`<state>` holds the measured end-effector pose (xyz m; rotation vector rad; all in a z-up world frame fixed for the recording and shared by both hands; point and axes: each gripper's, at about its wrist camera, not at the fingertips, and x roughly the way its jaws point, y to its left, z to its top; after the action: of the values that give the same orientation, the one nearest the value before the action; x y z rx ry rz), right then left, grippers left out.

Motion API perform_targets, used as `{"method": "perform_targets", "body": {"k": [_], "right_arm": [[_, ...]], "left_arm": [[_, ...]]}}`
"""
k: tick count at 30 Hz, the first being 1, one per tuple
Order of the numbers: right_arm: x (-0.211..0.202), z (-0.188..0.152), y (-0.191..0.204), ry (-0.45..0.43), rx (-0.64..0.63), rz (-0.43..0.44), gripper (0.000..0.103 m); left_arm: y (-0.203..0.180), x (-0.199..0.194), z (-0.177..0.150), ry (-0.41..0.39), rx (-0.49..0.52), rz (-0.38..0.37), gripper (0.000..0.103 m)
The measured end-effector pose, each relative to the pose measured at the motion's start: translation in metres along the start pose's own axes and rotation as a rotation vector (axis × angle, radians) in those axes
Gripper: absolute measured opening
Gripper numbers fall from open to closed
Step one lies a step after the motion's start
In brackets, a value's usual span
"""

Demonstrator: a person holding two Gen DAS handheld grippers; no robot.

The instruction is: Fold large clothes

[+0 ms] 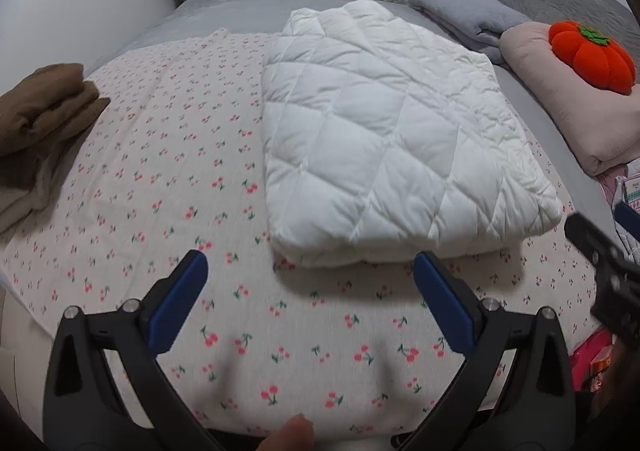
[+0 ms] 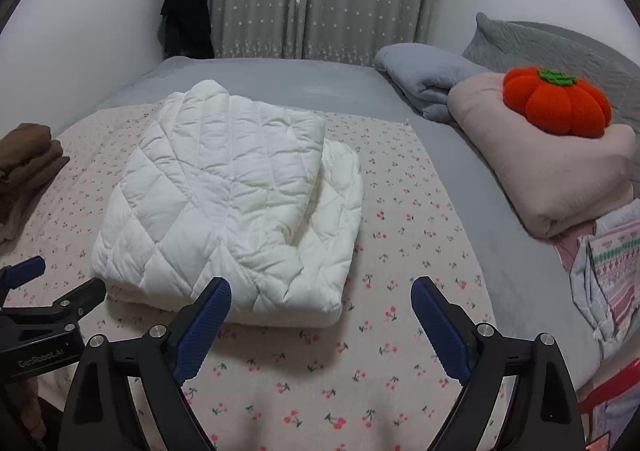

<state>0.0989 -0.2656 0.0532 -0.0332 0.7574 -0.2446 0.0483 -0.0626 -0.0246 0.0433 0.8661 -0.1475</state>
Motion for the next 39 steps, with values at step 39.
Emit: {"method": "perform_targets", "body": {"k": [39], "right_arm": [[0.015,-0.043,-0.017,0.107,0.144,0.052,0.103]], "left_arm": [[-0.008,-0.005,-0.021,-0.055,0.013,0.03,0.102]]}}
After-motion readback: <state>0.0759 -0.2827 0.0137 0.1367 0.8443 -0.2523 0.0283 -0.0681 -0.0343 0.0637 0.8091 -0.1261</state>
